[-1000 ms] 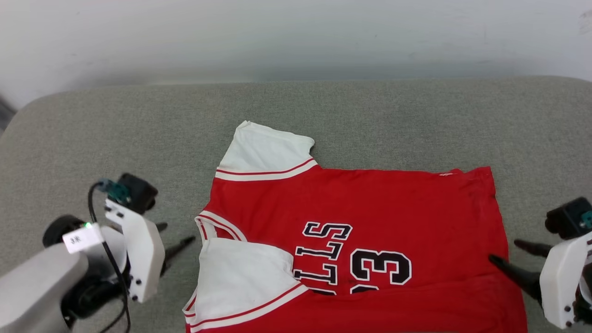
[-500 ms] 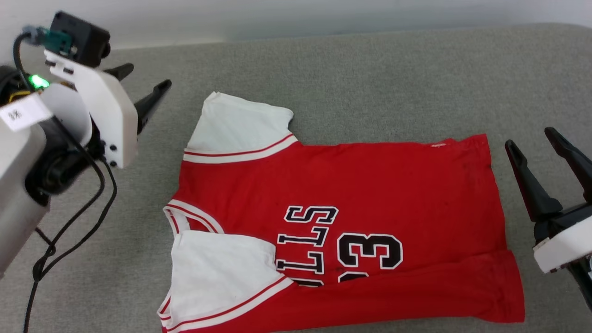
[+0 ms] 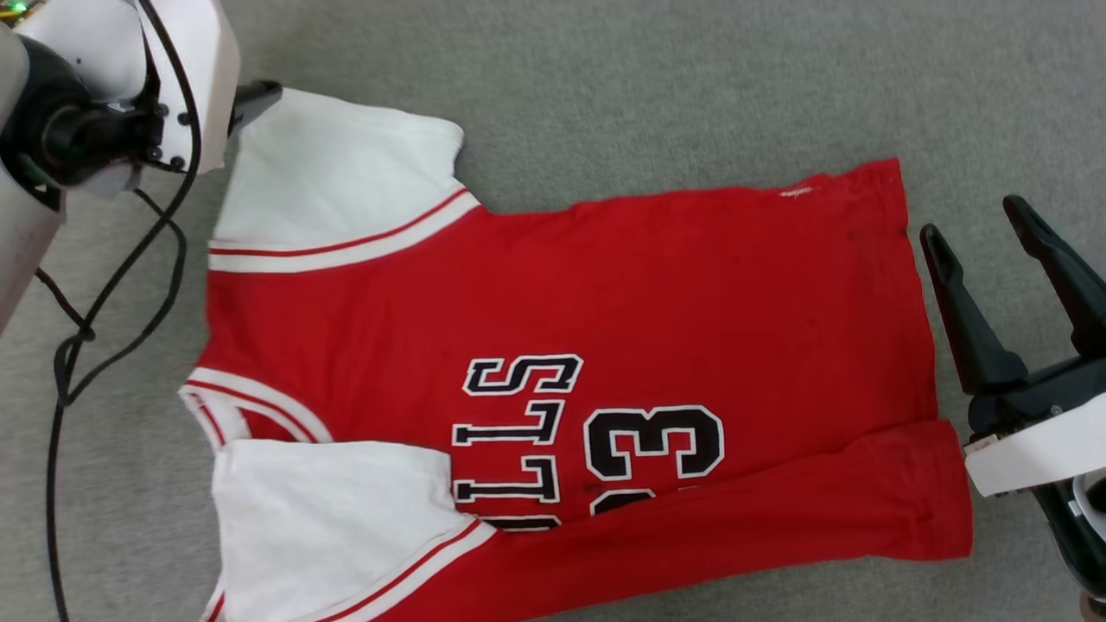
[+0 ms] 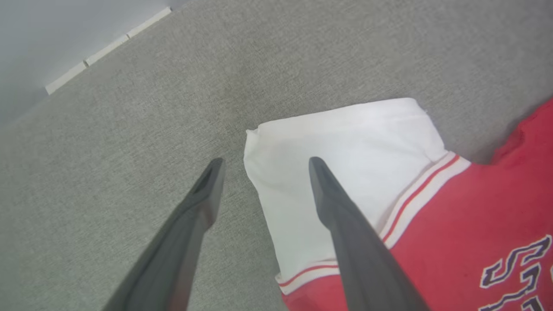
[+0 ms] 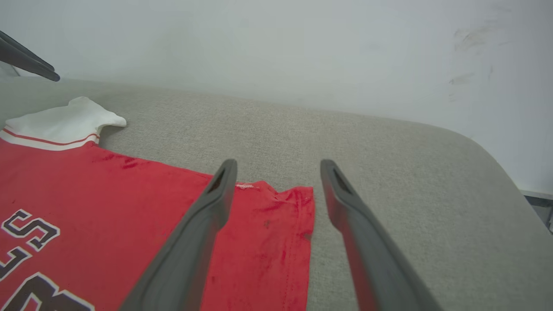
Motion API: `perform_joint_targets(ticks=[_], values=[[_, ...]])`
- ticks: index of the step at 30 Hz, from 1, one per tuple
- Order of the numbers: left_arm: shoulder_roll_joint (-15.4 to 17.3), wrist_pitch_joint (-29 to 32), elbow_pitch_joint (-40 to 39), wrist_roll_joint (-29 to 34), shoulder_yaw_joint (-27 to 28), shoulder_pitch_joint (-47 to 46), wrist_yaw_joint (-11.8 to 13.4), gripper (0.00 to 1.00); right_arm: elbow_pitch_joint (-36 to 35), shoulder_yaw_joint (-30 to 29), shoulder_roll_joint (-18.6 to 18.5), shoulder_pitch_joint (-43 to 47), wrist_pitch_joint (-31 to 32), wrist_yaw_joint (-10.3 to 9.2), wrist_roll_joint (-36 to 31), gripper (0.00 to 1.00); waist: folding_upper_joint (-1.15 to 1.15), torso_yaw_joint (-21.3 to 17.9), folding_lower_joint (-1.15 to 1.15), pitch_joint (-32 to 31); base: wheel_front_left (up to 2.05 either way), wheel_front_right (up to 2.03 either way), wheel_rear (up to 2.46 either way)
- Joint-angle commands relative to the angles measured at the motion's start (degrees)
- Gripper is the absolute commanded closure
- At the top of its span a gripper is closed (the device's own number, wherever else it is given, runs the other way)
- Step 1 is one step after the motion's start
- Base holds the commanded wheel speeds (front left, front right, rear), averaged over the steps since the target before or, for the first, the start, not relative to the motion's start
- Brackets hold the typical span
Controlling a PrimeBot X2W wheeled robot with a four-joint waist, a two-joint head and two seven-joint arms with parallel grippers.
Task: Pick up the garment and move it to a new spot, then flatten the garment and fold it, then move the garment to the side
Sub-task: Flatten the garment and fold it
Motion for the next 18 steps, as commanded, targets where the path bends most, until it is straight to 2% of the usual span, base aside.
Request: perform_joint_targets(ticks=[1,6,13,14,15,18], values=[[-0.1,1.2,0.9,0.2,-0.3,-1.0,-0.2,0.0,-0.4,0.1,0.6,-1.0,0.2,-0.02,-0.5,0.0,0.0,-1.9,-0.01,2.8,0.0,0.0,0.0],[-0.2,4.6,5.0,0.6,-1.7,-2.4,-0.5,0.0,-0.6,0.7,1.0,-2.3,0.1,-0.02,-0.6,0.0,0.0,-3.2,-0.01,5.5,0.0,0.0,0.0],[-0.5,7.0,8.8,0.7,-4.8,0.9,-2.0,0.01,0.7,1.3,0.0,-4.0,0.2,-0.02,0.1,0.0,0.0,-3.7,-0.01,6.5,0.0,0.0,0.0],[-0.6,7.0,9.0,0.8,-5.0,1.0,-2.3,0.71,0.9,1.3,-0.3,-4.4,0.2,-0.02,0.4,0.0,0.0,-3.7,-0.01,6.5,0.0,0.0,0.0],[-0.7,6.8,9.2,0.8,-5.2,1.2,-2.5,1.0,1.2,1.2,-0.6,-4.9,0.4,-0.02,0.3,0.0,0.0,-3.6,-0.01,6.2,0.0,0.0,0.0],[-1.3,5.5,8.9,1.0,-5.2,0.7,-3.1,1.0,1.7,0.5,-2.1,-6.5,1.0,-0.02,0.5,0.0,0.0,-3.0,-0.01,5.0,0.0,0.0,0.0]])
